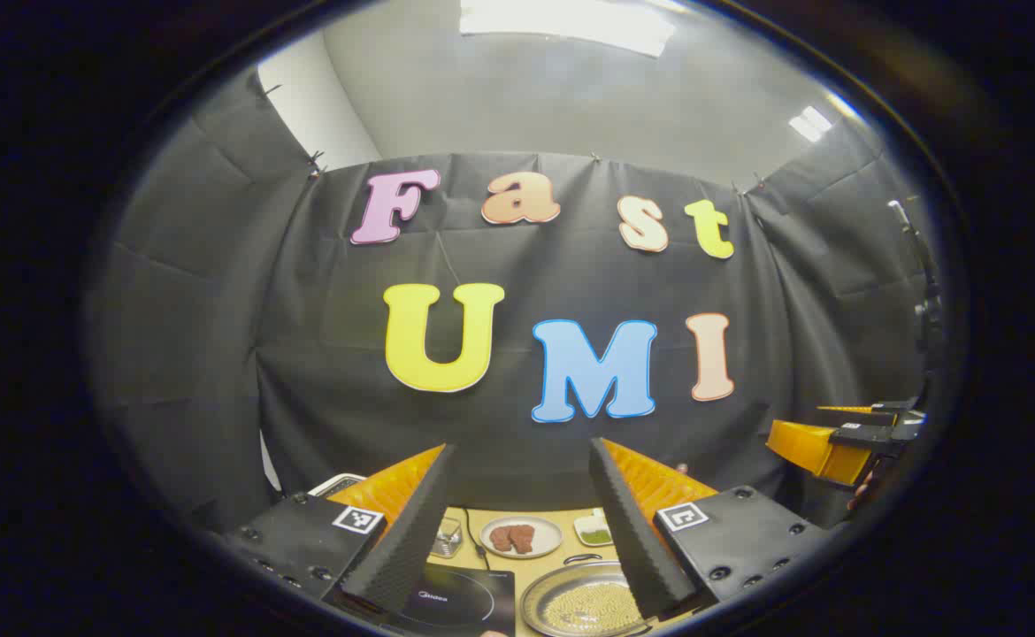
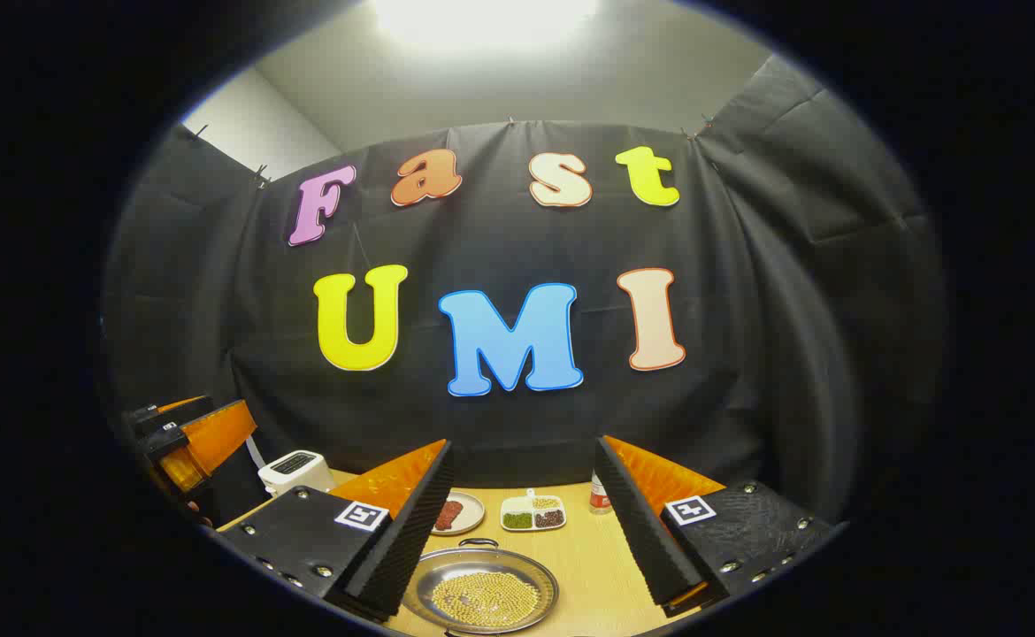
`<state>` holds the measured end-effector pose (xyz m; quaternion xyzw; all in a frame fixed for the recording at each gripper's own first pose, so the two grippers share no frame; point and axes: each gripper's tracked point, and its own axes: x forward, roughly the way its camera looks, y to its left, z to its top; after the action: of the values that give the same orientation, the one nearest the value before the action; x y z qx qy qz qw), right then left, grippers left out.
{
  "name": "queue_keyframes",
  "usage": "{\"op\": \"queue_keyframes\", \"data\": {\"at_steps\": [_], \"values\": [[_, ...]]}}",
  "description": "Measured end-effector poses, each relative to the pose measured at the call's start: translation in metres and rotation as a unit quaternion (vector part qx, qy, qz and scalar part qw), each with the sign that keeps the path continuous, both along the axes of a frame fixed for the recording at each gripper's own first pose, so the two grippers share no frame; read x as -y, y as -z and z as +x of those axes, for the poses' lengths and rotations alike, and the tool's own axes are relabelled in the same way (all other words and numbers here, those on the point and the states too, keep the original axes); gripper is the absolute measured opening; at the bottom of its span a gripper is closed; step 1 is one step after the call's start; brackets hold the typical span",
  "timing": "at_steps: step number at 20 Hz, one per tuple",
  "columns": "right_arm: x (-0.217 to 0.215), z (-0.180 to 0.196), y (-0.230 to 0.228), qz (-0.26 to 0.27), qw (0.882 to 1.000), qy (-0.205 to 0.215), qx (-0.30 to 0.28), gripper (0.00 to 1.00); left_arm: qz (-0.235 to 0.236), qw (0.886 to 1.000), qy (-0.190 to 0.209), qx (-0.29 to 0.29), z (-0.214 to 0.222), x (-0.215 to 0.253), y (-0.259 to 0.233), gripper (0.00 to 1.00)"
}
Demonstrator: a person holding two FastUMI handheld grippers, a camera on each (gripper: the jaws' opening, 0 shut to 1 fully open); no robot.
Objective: First push the handle of the pot to place it horizontally, then grasp the pot with both hands and set it on the induction cooktop.
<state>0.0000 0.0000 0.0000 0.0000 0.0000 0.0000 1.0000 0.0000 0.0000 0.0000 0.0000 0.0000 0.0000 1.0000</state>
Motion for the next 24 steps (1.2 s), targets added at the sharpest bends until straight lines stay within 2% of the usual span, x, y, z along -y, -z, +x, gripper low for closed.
{"op": "queue_keyframes", "data": {"at_steps": [3, 5, 15, 24], "values": [[0.002, 0.000, 0.000, -0.003, 1.000, 0.009, 0.003, 0.98, 0.001, 1.000, 0.003, -0.002, -0.004, -0.001, 0.004, 0.99], [0.001, -0.004, 0.002, -0.003, 1.000, 0.011, 0.001, 0.98, 0.000, 1.000, 0.005, -0.006, -0.004, -0.003, 0.006, 0.94], [-0.003, -0.013, 0.005, -0.004, 1.000, 0.015, 0.001, 0.98, 0.005, 1.000, 0.013, -0.004, -0.010, -0.002, 0.006, 0.95], [-0.009, -0.012, 0.040, -0.002, 0.999, 0.008, -0.053, 0.98, 0.001, 1.000, 0.008, -0.020, -0.013, -0.003, 0.015, 0.95]]}}
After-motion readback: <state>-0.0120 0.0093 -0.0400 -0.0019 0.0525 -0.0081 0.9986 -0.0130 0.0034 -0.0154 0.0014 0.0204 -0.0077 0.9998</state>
